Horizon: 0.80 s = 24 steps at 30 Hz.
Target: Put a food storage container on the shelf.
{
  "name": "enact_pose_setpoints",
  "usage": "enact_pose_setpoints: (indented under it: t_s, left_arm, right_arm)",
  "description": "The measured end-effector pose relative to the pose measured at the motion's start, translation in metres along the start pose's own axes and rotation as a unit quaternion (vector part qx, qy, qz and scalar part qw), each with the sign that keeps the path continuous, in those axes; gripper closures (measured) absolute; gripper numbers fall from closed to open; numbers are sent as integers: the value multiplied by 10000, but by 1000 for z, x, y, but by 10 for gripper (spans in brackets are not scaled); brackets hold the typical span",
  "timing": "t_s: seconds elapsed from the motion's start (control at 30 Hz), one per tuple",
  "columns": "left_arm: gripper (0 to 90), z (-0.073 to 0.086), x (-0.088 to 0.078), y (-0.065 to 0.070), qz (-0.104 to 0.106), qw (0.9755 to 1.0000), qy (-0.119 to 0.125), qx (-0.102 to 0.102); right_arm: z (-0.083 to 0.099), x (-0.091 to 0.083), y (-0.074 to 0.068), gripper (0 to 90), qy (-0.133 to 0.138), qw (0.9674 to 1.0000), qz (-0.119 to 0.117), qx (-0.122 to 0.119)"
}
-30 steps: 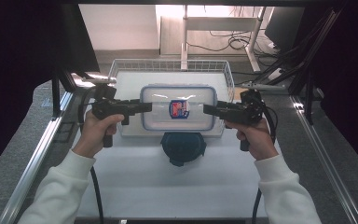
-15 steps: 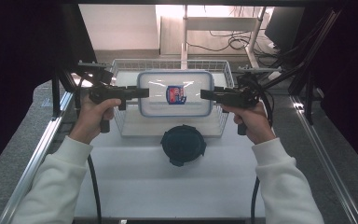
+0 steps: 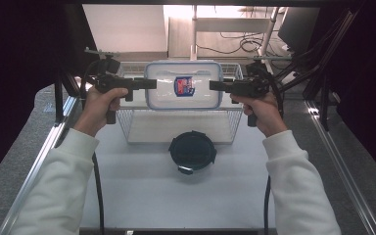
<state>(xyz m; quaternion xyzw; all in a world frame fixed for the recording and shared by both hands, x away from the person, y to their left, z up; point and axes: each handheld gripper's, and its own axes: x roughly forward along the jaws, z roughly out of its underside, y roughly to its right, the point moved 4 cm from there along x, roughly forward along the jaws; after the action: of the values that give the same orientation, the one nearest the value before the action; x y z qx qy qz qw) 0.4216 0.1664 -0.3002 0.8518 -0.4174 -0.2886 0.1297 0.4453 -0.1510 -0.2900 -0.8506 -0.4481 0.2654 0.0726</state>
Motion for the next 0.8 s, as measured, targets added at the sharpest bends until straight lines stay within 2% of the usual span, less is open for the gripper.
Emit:
enact_pose_setpoints:
  t_s: [0.37,0.8]
  left_arm:
    - [494,-10,7,-14,-2,9999,-73,-141]
    - [493,-12,24,-37,-43,9987,-293,-406]
  right_arm:
    - [-12,11,11,445,-96,9999,18,99]
    - [-11,30,35,444,-313,9985,2,458]
